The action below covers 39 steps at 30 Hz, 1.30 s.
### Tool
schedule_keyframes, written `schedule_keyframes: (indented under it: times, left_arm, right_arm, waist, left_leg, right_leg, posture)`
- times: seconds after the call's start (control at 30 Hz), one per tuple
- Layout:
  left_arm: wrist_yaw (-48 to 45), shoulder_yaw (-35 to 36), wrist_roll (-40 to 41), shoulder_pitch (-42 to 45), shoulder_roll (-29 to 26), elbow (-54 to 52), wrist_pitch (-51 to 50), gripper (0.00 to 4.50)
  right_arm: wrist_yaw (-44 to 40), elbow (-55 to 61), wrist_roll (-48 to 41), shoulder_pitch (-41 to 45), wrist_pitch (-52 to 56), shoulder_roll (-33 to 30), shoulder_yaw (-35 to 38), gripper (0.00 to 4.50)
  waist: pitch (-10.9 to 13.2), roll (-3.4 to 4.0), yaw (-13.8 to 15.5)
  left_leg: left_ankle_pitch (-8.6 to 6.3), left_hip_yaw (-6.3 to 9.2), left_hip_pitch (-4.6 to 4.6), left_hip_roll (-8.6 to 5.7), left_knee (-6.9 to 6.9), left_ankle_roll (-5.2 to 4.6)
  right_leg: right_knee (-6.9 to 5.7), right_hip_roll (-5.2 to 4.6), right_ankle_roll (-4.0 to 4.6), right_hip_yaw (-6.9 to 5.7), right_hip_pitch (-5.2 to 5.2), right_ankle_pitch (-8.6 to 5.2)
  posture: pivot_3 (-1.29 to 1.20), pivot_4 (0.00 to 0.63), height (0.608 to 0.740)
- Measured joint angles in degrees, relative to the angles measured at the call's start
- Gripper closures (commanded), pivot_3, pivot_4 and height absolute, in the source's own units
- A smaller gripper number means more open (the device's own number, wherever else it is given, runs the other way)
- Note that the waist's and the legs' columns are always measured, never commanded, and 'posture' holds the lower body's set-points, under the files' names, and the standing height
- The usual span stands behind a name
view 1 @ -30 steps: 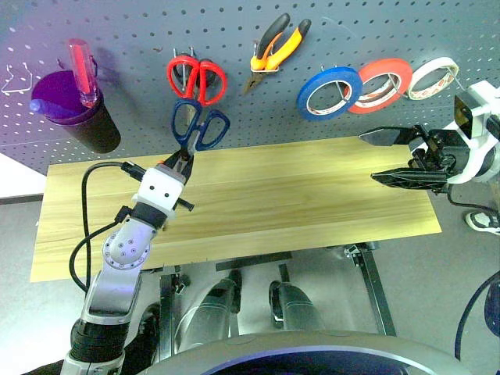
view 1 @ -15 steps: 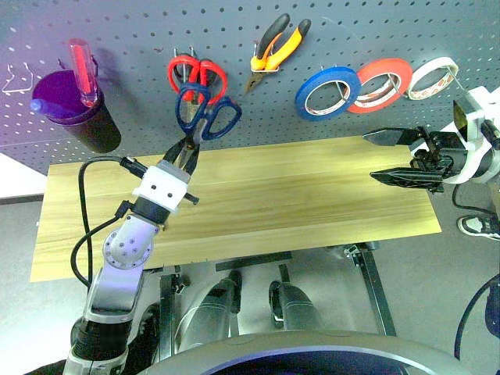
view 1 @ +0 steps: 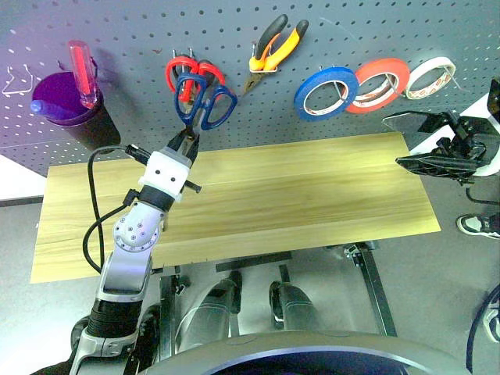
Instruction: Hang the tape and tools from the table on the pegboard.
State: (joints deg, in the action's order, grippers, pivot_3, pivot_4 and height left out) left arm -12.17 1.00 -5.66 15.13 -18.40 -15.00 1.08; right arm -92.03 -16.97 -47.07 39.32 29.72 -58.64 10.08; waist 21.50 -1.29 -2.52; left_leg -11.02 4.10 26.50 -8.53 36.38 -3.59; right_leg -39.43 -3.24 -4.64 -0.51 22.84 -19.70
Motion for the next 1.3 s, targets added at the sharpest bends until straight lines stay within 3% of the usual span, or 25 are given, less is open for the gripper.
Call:
schedule_keyframes:
  times: [0.73, 0.83, 1.13, 1.3]
  left_arm:
    - [4.8, 0.4, -0.1, 11.4, 2.9, 16.1, -1.4, 3.74]
    - [4.9, 0.4, 0.2, 12.8, 3.5, 17.6, -1.5, 2.98]
    - [4.7, 0.4, 1.4, 13.2, 4.7, 19.6, -1.9, 0.02]
    - [2.8, 0.5, 2.5, 9.7, 3.6, 17.0, -2.1, 0.02]
  right_arm:
    - [0.0, 4.4, -2.6, -2.6, 3.7, -1.1, 4.1, 0.00]
    - [0.0, 4.7, -2.6, -2.9, 3.8, -1.0, 4.1, 0.00]
    - [0.1, 5.4, -2.5, -2.9, 4.2, -0.8, 4.1, 0.00]
    - [0.1, 5.5, -2.5, -2.9, 4.2, -0.5, 4.1, 0.00]
  waist:
    - [0.0, 0.02, -0.2]
    - [0.0, 0.01, -0.1]
    - [0.0, 0.01, -0.1]
    - [0.0, 0.01, -0.2]
  left_leg:
    - [-0.08, -0.44, 0.00, 0.01, 0.83, -0.14]
    - [-0.09, -0.50, 0.00, 0.01, 0.83, -0.15]
    - [-0.12, -0.65, 0.01, 0.02, 0.86, -0.21]
    - [-0.15, -0.69, 0.01, 0.02, 0.86, -0.26]
  right_leg:
    - [-0.65, -0.23, -0.29, -0.03, 0.07, 0.23]
    - [-0.66, -0.26, -0.31, -0.03, 0.08, 0.23]
    - [-0.66, -0.34, -0.39, -0.03, 0.12, 0.29]
    - [-0.66, -0.36, -0.40, -0.03, 0.16, 0.30]
  posture:
    - [-0.19, 0.313, 0.740]
    - [-0.19, 0.316, 0.740]
    - [-0.19, 0.317, 0.740]
    - [-0.18, 0.321, 0.740]
